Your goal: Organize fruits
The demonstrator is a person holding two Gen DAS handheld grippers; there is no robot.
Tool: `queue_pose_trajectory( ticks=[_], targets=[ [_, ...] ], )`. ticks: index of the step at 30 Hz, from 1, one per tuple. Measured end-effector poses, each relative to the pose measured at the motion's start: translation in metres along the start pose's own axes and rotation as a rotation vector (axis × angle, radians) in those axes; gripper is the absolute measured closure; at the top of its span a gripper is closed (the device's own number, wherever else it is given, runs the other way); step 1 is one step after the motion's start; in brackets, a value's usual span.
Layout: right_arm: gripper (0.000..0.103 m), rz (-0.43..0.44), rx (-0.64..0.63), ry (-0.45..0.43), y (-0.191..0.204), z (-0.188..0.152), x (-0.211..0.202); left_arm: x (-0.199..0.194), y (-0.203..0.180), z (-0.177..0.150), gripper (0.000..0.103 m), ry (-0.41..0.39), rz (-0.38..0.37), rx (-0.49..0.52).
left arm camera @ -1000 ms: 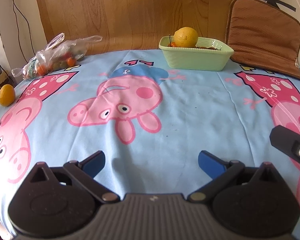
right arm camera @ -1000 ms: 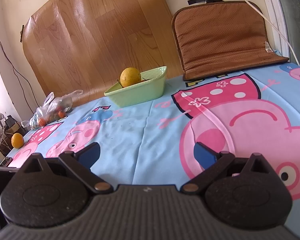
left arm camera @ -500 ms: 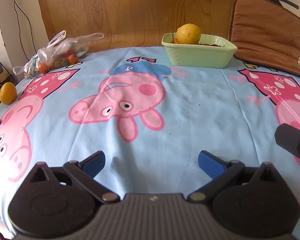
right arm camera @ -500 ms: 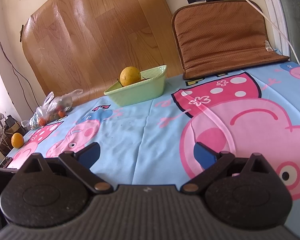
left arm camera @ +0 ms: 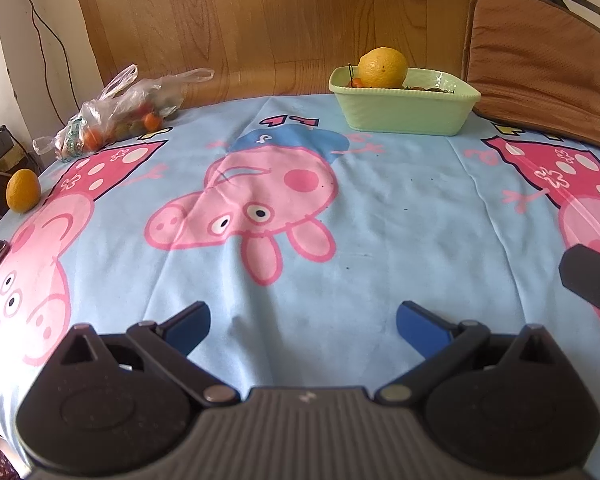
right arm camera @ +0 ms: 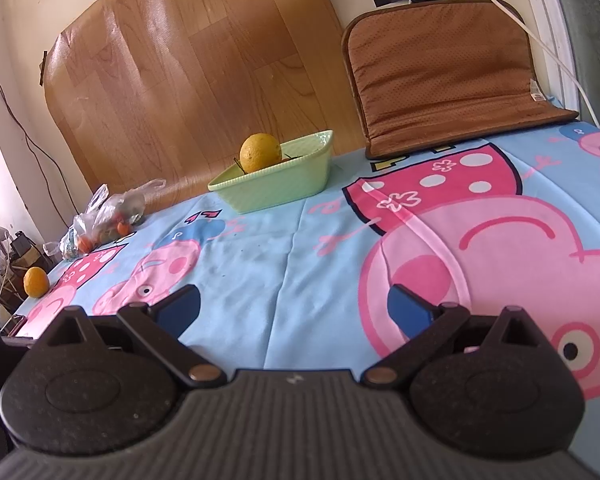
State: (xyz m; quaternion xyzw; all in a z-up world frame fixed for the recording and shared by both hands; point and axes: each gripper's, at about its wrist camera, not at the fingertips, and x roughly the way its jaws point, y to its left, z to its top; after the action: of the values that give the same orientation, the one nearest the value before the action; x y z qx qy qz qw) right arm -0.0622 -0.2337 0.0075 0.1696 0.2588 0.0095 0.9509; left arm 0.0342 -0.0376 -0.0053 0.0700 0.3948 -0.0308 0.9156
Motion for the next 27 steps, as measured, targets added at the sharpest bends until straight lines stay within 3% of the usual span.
queue_pose_trajectory(
  ticks=[27],
  targets=[
    [0.002, -0.002, 0.006, -0.005, -0.0018, 0.0014, -0.0011, -0.0053, -0.0045, -0.0025, 0.0, -0.027, -0.014, 0.052]
  ],
)
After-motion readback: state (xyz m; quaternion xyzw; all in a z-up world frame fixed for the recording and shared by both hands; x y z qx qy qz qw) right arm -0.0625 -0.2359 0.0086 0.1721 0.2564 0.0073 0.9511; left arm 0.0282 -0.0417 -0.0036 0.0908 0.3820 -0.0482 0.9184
